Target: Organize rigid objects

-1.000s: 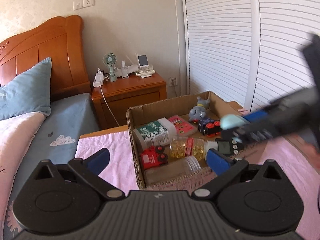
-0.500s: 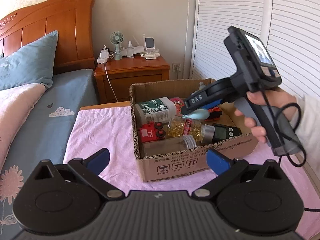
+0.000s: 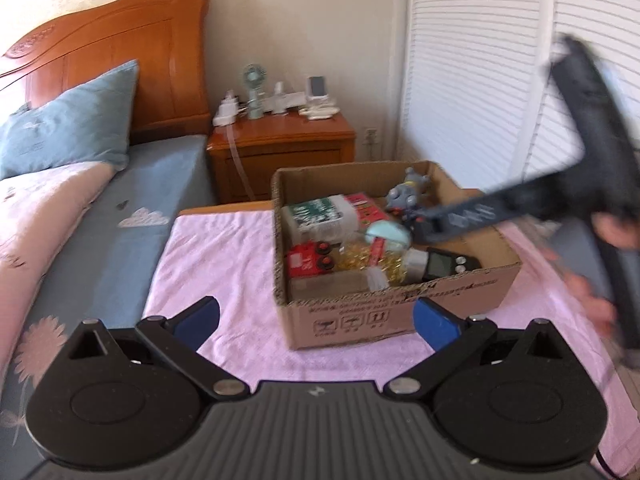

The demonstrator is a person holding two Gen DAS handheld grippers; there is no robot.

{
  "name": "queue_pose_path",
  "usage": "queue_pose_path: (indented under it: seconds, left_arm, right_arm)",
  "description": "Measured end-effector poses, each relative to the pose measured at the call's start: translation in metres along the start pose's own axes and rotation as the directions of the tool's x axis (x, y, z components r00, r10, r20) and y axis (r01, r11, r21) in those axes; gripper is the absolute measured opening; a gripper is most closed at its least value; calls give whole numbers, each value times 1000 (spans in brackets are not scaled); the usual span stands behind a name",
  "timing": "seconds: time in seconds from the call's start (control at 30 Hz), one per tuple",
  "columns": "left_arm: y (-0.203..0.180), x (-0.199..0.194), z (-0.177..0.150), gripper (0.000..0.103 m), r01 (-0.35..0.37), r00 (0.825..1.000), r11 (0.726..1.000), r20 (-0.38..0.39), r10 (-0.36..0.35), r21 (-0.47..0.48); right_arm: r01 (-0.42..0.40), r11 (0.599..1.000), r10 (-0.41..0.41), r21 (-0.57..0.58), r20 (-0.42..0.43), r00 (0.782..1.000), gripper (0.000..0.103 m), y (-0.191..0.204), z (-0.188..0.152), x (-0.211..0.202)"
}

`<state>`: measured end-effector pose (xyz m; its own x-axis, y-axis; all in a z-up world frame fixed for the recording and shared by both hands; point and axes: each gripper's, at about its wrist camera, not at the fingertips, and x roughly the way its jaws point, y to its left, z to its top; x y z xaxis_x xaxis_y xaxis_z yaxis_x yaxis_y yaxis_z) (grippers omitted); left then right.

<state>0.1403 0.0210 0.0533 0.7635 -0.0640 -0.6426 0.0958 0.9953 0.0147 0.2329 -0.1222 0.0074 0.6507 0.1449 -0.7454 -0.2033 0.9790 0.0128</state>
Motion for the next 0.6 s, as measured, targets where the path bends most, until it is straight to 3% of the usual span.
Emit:
queue_pose_path:
  seconds: [0.23, 0.6]
  left_arm:
    - [-6, -14, -2, 102, -74, 997, 997, -28, 74, -17]
    - [-21, -13, -9, 102, -89, 993, 996, -77, 89, 4]
  right_arm:
    - [137, 990, -136, 36, -20, 990, 103, 1, -49, -53]
    - [133, 979, -131, 154, -28, 991, 103, 0, -91, -91]
